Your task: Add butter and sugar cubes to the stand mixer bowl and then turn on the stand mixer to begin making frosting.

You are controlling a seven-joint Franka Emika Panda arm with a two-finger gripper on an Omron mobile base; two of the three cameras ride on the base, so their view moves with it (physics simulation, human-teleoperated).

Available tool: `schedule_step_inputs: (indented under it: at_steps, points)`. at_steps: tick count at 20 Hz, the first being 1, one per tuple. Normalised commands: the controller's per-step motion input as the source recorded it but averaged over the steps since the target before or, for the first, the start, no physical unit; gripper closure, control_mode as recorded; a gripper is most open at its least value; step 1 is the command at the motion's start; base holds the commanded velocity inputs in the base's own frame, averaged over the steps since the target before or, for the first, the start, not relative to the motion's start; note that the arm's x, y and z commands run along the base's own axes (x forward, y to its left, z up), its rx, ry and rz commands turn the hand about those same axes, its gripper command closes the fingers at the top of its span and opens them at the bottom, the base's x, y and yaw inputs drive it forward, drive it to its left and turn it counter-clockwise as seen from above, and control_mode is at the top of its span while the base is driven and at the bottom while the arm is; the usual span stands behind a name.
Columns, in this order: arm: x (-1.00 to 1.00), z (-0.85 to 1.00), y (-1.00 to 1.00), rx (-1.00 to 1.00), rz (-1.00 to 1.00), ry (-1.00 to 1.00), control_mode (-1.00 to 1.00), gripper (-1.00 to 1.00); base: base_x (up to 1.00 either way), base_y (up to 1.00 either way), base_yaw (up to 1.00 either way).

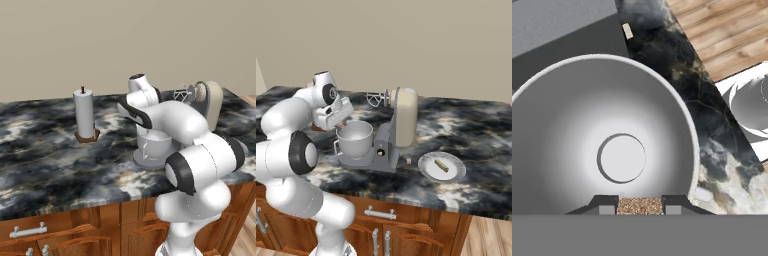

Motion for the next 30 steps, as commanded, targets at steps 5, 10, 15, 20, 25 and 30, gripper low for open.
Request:
schedule_step_inputs:
  at_steps: [5,10,15,20,25,30]
  points:
    - [0.05,-0.25,-0.19,0.00,-0.04,0.00,-1.00,1.00,0.00,0.00,0.00]
    - [0.12,-0.27,-0.15,0.00,-0.04,0.00,-1.00,1.00,0.00,0.00,0.00]
    - [0.16,-0.30,-0.05,0.00,-0.04,0.00,-1.00,1.00,0.00,0.00,0.00]
    - [0.11,-0.34,-0.07,0.00,-0.04,0.00,-1.00,-1.00,0.00,0.00,0.00]
    - [0.11,-0.21,-0.01,0.00,-0.04,0.00,-1.00,-1.00,0.00,0.00,0.00]
    - [0.02,0.00,0.00,0.00,-0.04,0.00,-1.00,-1.00,0.00,0.00,0.00]
